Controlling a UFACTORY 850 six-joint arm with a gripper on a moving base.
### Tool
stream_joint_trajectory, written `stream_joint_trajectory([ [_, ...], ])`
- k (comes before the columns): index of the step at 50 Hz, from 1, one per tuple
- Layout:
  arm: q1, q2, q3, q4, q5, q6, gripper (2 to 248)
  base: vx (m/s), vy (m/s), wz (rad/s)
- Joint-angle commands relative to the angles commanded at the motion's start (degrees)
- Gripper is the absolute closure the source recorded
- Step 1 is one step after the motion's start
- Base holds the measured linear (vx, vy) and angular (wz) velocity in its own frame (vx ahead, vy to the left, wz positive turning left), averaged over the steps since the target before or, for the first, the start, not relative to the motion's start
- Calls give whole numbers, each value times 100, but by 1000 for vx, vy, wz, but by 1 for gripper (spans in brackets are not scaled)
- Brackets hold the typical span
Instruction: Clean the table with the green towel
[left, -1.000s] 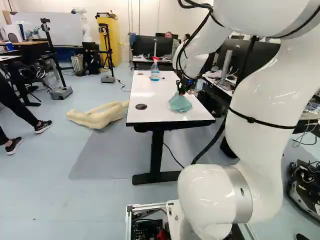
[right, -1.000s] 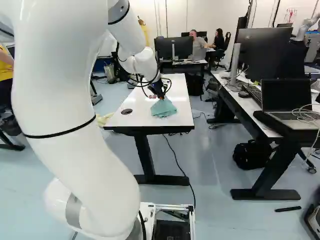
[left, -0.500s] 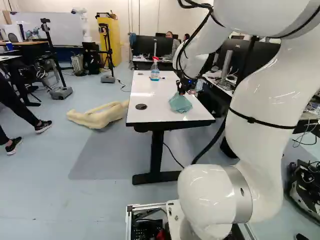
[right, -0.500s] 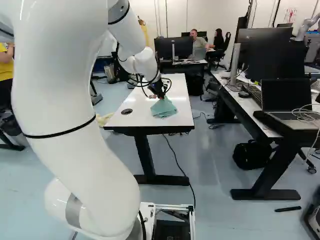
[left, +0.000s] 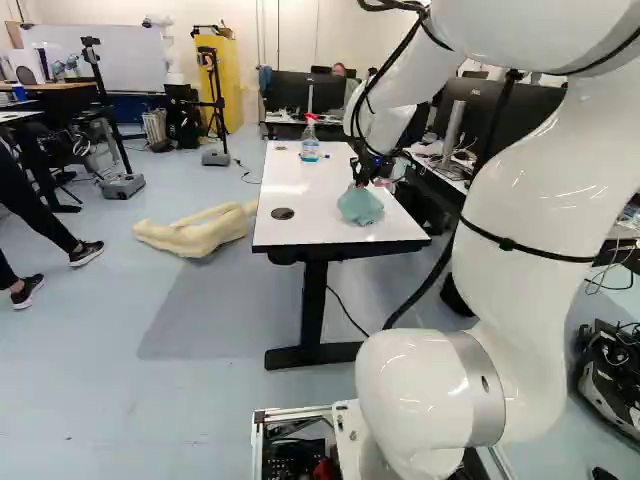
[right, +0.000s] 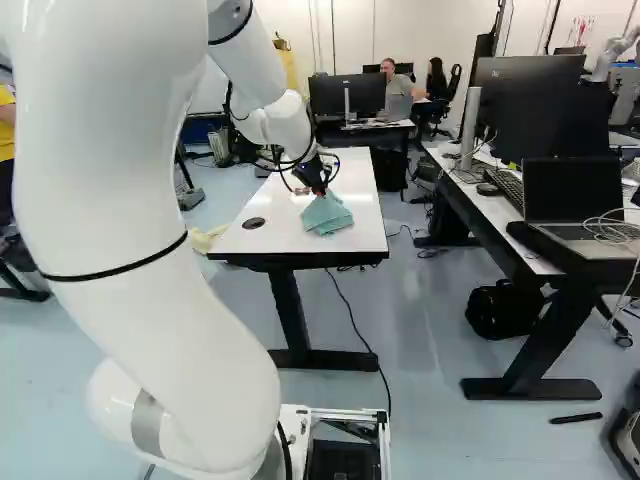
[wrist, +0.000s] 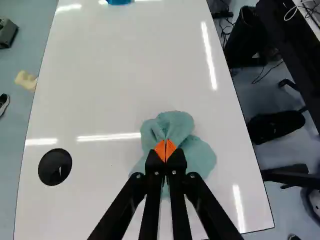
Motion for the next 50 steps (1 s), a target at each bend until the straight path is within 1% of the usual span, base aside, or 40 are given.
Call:
stream_joint_trajectory([
  [14,255,227,42,0,0,0,230,0,0,0],
  [36,665,258,74,0,0,0,230,0,0,0],
  [50,926,413,238,0,0,0,230,0,0,0],
])
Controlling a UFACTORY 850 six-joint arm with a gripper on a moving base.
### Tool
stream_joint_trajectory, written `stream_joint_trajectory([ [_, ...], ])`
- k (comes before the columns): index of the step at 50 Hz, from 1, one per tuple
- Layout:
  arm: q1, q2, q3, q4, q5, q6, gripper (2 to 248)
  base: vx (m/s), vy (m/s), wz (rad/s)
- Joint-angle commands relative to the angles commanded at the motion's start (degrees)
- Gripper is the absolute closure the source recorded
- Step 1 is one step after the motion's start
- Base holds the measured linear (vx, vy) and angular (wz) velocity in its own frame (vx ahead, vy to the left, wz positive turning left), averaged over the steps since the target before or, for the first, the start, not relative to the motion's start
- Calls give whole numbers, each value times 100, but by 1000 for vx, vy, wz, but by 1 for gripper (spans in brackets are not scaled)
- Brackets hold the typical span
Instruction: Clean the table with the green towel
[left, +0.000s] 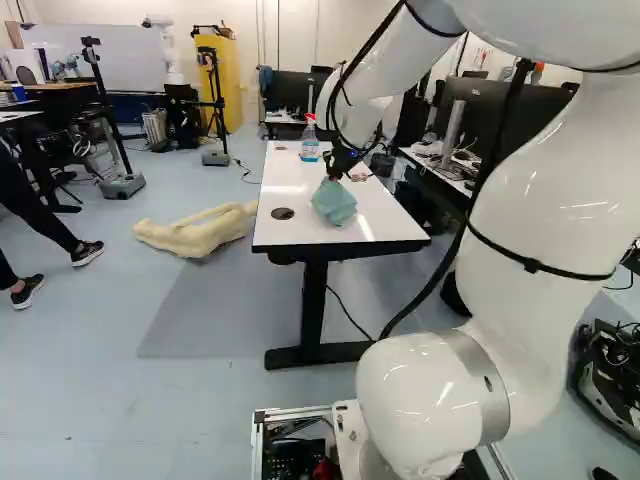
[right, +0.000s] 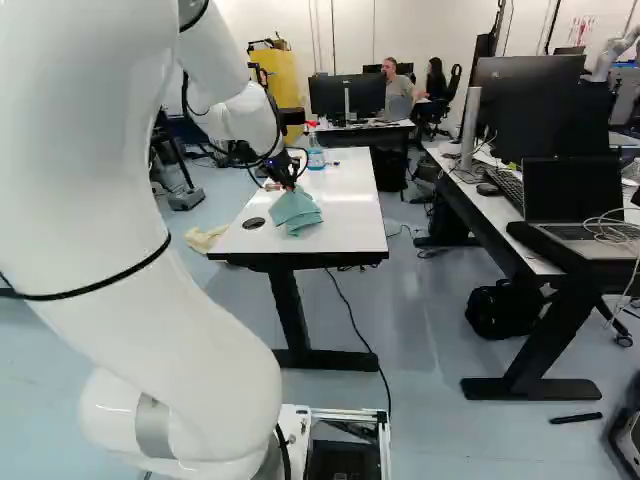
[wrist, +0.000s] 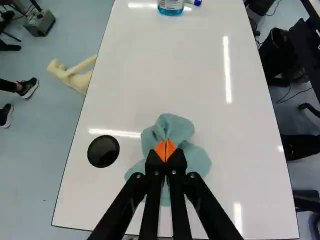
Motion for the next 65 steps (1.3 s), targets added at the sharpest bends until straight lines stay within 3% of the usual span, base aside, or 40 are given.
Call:
stream_joint_trajectory([
  [19,309,357,368,0,0,0,230,0,0,0],
  [41,329,531,542,0,0,0,225,0,0,0],
  [42,329,531,542,0,0,0,195,0,0,0],
  [47,329,531,542,0,0,0,195,0,0,0],
  [48,329,531,542,0,0,0,159,0,0,0],
  [52,329,531,542,0,0,0,159,0,0,0],
  [53,329,531,542,0,0,0,124,0,0,0],
  [57,329,531,542,0,0,0,124,0,0,0],
  [58,329,531,542,0,0,0,87,0,0,0],
  [62,329,531,542,0,0,0,87,0,0,0],
  [63,329,531,542,0,0,0,51,0,0,0],
  [65,329,531,542,0,0,0,51,0,0,0],
])
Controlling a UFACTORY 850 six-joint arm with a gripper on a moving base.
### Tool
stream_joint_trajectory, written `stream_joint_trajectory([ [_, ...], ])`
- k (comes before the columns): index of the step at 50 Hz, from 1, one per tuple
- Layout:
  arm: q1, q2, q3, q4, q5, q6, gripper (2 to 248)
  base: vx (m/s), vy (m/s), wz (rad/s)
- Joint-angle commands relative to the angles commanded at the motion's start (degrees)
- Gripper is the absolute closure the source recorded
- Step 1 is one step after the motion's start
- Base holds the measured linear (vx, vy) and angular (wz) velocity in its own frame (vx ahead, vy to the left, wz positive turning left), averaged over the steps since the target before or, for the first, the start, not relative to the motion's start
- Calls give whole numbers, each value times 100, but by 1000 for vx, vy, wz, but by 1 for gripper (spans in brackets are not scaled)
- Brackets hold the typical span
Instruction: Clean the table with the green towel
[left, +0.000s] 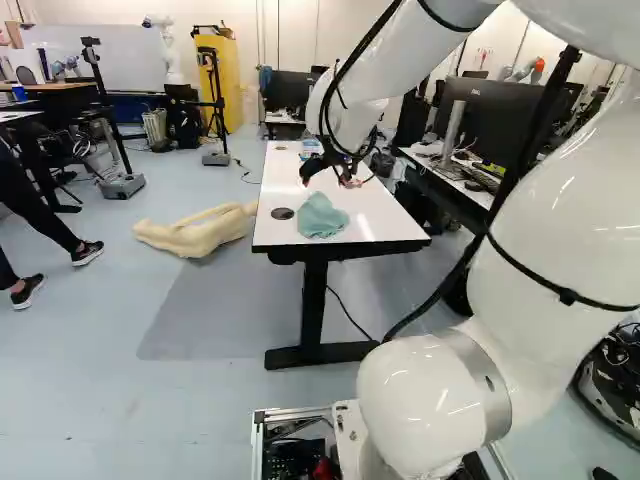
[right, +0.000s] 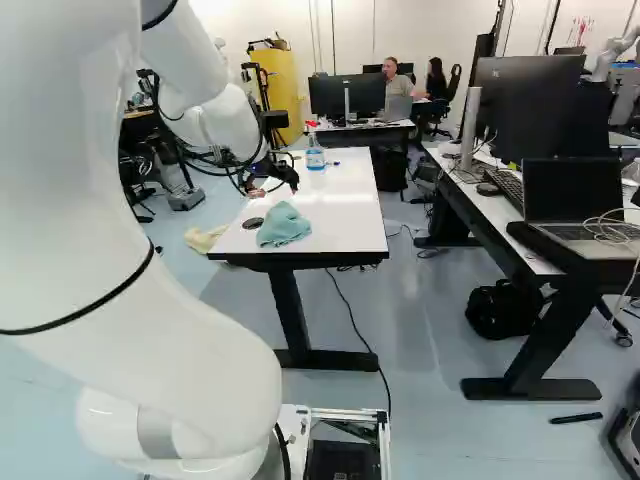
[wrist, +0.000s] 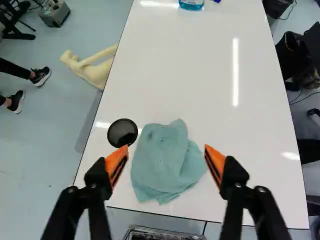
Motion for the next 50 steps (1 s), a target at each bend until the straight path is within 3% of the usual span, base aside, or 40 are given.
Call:
stream_joint_trajectory([
  [3,0,0,0,0,0,0,51,0,0,0],
  [4,0,0,0,0,0,0,12,0,0,0],
  [9,0,0,0,0,0,0,3,0,0,0],
  [32,-15,3,3,0,0,0,3,0,0,0],
  [50,-227,34,34,0,0,0,3,0,0,0],
])
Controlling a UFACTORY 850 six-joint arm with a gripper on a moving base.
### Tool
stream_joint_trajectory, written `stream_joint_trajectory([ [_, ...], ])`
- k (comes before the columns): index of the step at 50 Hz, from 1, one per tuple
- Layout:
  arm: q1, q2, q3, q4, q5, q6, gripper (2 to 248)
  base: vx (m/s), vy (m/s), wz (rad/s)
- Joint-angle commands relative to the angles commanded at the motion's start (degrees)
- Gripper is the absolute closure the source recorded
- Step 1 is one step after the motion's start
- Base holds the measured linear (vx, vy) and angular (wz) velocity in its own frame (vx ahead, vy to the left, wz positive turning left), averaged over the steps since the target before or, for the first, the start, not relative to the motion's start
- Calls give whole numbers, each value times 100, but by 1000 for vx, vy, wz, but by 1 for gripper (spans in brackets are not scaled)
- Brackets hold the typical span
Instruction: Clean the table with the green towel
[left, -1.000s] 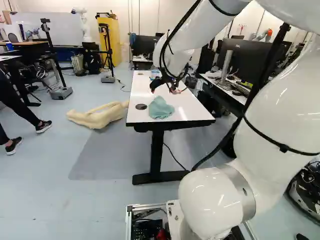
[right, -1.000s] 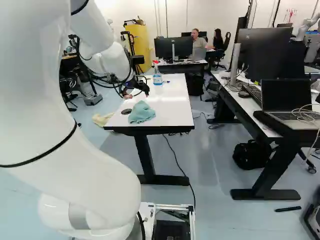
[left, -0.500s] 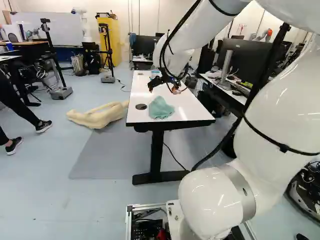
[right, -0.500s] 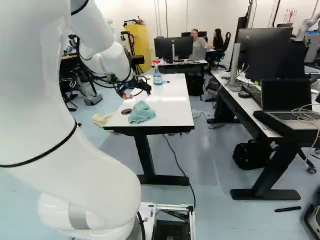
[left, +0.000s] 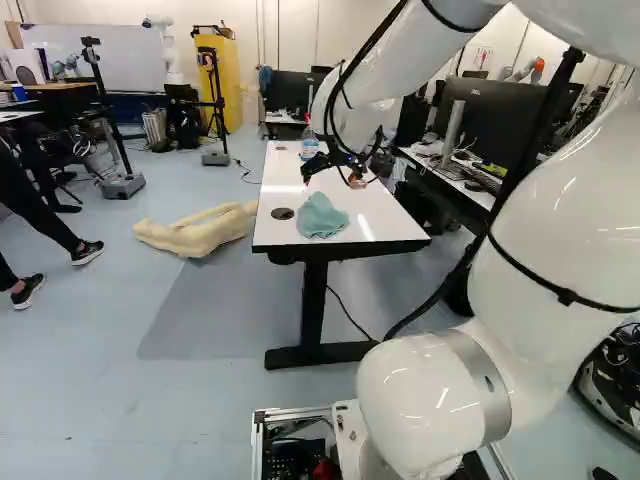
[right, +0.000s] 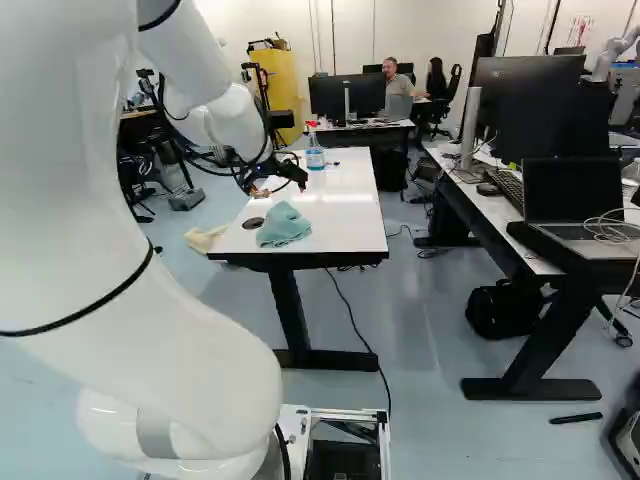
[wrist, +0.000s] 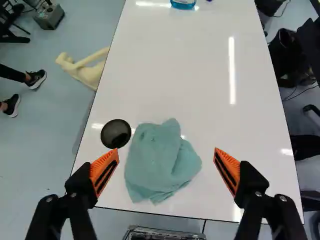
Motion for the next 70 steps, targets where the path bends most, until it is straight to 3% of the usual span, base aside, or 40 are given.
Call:
stream_joint_trajectory([
  [23,-307,33,33,0,0,0,3,0,0,0],
  [47,-311,69,150,0,166,0,3,0,0,0],
  [70,-322,179,506,0,671,0,3,0,0,0],
])
